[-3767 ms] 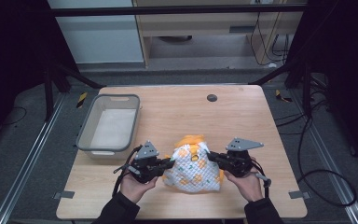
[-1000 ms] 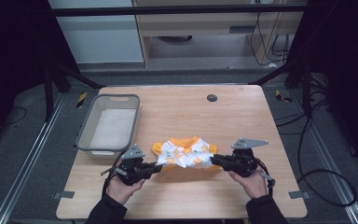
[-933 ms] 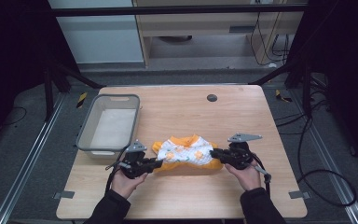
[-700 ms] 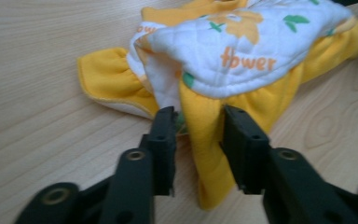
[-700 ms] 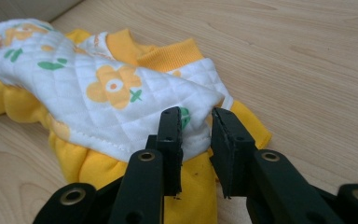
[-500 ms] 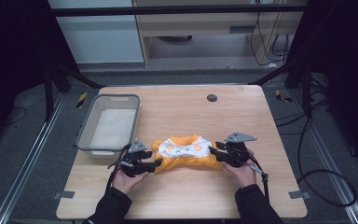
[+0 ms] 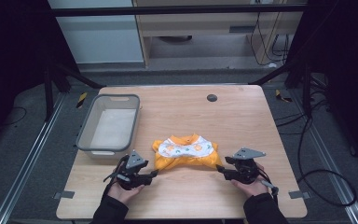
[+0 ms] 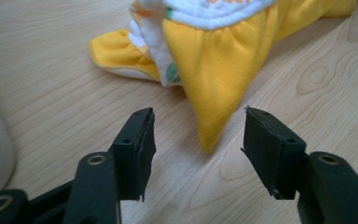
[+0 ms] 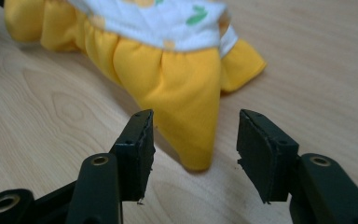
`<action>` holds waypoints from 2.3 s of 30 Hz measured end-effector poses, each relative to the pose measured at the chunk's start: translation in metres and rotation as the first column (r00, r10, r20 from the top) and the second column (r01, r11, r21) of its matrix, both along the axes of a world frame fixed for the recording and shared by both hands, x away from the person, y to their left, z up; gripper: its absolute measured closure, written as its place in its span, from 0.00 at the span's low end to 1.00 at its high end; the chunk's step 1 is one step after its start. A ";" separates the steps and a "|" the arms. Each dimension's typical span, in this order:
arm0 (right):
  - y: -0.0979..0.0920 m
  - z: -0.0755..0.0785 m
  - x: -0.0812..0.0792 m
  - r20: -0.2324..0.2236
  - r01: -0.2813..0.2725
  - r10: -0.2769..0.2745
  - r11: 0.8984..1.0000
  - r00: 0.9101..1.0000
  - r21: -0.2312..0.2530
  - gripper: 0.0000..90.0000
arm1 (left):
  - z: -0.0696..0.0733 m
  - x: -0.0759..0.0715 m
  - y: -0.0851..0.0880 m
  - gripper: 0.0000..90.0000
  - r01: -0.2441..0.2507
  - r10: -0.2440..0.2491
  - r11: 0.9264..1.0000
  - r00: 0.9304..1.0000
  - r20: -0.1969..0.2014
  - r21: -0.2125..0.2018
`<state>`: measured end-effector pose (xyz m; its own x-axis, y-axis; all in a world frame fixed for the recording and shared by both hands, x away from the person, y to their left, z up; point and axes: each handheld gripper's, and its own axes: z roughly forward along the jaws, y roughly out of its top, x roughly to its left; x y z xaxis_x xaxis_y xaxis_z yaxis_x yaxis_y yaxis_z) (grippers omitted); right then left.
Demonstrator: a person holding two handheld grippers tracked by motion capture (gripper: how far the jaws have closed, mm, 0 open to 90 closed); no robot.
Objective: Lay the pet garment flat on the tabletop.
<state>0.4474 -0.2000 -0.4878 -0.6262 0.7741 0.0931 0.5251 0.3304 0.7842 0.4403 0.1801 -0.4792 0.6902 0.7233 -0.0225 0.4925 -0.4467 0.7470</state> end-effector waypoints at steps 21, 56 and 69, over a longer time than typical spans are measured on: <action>0.000 0.020 -0.011 -0.038 -0.061 0.062 0.998 0.997 0.033 0.96 | 0.024 -0.011 0.011 0.96 0.038 -0.042 0.995 0.998 -0.047 -0.088; -0.010 0.014 -0.049 0.031 -0.015 0.013 0.997 0.999 0.072 0.48 | 0.024 -0.058 0.020 0.33 0.013 -0.006 0.991 0.999 0.049 -0.133; -0.008 0.020 -0.040 0.086 0.014 -0.021 0.996 0.996 0.089 0.41 | 0.033 -0.057 0.016 0.29 0.027 -0.018 0.983 0.998 0.057 -0.179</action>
